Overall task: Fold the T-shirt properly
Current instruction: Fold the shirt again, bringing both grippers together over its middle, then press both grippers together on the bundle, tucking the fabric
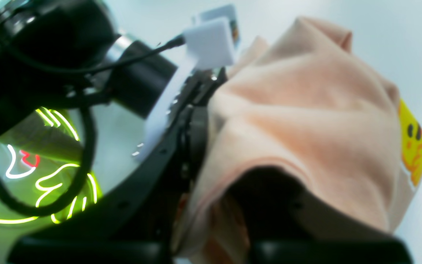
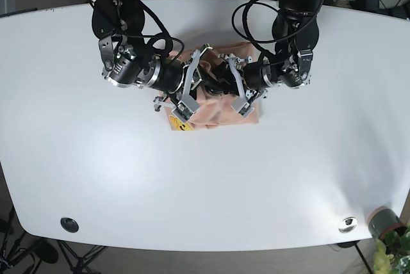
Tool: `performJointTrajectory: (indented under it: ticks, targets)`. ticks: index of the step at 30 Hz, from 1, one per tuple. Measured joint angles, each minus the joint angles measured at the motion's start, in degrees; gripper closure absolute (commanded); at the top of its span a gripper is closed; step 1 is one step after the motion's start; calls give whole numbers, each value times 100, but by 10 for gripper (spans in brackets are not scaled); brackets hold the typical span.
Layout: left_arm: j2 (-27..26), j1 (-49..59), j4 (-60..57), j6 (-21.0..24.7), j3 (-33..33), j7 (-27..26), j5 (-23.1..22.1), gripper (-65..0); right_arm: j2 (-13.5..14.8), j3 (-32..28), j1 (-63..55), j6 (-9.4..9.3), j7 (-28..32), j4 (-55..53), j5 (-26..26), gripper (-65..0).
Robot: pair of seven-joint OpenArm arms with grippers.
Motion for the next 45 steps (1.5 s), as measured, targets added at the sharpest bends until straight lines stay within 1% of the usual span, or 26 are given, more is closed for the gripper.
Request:
performJointTrajectory:
  ticks: [1, 2, 3, 4, 7, 11, 13, 15, 16, 18, 19, 21, 26, 31, 33, 36, 39, 41, 45]
  targets:
    - [-13, 37, 249, 68, -4, 146, 76, -257, 0, 13, -7, -2, 0, -2, 4, 0]
    - [-37, 87, 402, 76, -11, 160, 52, -257, 9, 20, -15, 2, 2, 0, 11, 0]
    - [-57, 122, 616, 81, -24, 151, -42, -257, 11, 24, -28, 2, 0, 0, 17, 0]
    - [-79, 151, 820, 76, -44, 146, -256, -257, 22, 24, -31, 2, -2, -2, 2, 0]
    - [-179, 164, 1180, 76, -13, 146, -411, -257, 28, 33, -2, 2, -20, -4, 7, 0]
    - [-505, 337, 1451, 74, -7, 103, -699, -256, 31, 35, 13, 2, 15, -4, 7, 0]
    - [-612, 417, 1447, 76, -17, 177, -636, -247, 28, 33, -2, 2, 0, -22, 7, 0]
    - [-748, 511, 1440, 76, -31, 184, -627, -196, 15, 31, 2, 2, -2, -26, 4, 0]
    - [-776, 542, 1440, 76, -57, 157, -636, -146, 17, 31, 4, 2, 7, -26, 13, 0]
    - [-813, 605, 1440, 76, -133, 155, -643, -86, 20, 33, 4, 2, 0, -26, 4, 0]
    - [-822, 619, 1434, 76, -146, 160, -625, -64, 17, 33, 4, 2, 0, -26, 2, 0]
    - [-826, 601, 1416, 76, -153, 160, -627, -49, 13, 24, 4, 2, 0, -28, 4, 0]
    - [-776, 533, 1169, 74, -247, 98, -671, -49, 0, 4, 17, 2, 2, -31, 4, 0]
    - [-686, 321, 555, 92, -496, 157, -577, -49, -11, 2, 17, 0, 2, -33, 4, 0]
    - [-680, 223, 354, 92, -501, 142, -625, -49, -70, 4, 17, -2, -7, -37, -2, 0]
    - [-667, 160, 55, 90, -505, -48, -675, -49, -107, -4, 17, -13, -2, -37, 4, 0]
    - [-684, 153, -275, 74, -466, -420, -717, -49, -133, -4, 20, -17, -4, -39, -2, 0]
    - [-686, 109, -437, 74, -348, -588, -780, -49, -205, 4, 24, -20, 0, -39, -2, 0]
    - [-651, 66, -595, 52, -254, -684, -815, -49, -286, -92, 68, -15, 20, -146, 7, 0]
